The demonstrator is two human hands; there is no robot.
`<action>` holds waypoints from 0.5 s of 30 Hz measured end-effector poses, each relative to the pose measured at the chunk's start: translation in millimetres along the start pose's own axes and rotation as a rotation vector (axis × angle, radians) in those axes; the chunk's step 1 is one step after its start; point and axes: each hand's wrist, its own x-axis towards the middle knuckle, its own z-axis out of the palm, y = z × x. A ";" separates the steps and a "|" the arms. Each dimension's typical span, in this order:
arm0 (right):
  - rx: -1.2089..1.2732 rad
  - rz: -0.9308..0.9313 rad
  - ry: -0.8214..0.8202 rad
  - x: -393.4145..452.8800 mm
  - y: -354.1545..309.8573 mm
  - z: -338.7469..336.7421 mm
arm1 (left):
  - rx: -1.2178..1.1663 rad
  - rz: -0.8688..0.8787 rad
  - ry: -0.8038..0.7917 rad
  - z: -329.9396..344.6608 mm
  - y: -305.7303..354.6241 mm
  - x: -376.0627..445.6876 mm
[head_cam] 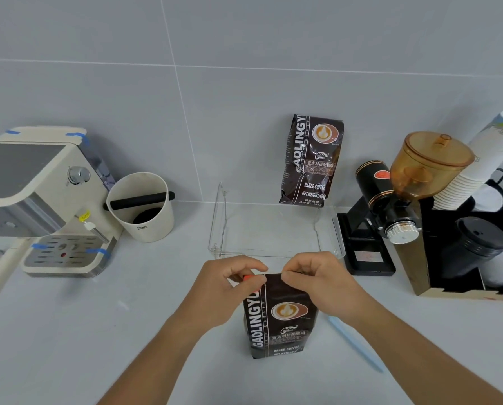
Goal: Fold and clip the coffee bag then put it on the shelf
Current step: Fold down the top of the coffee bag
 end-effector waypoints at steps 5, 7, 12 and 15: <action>0.151 0.146 -0.004 2.4 -2.0 -4.2 | 0.167 0.053 -0.176 -1.0 -13.4 -7.9; 0.164 0.162 -0.018 3.1 -2.1 -3.8 | 0.194 0.070 -0.151 2.0 -16.3 -8.8; 0.025 0.189 -0.098 6.7 2.4 -6.8 | 0.256 0.080 -0.137 6.1 -19.7 -11.2; -0.172 0.082 -0.242 2.1 5.1 -14.2 | 0.279 0.095 -0.117 6.7 -21.6 -14.2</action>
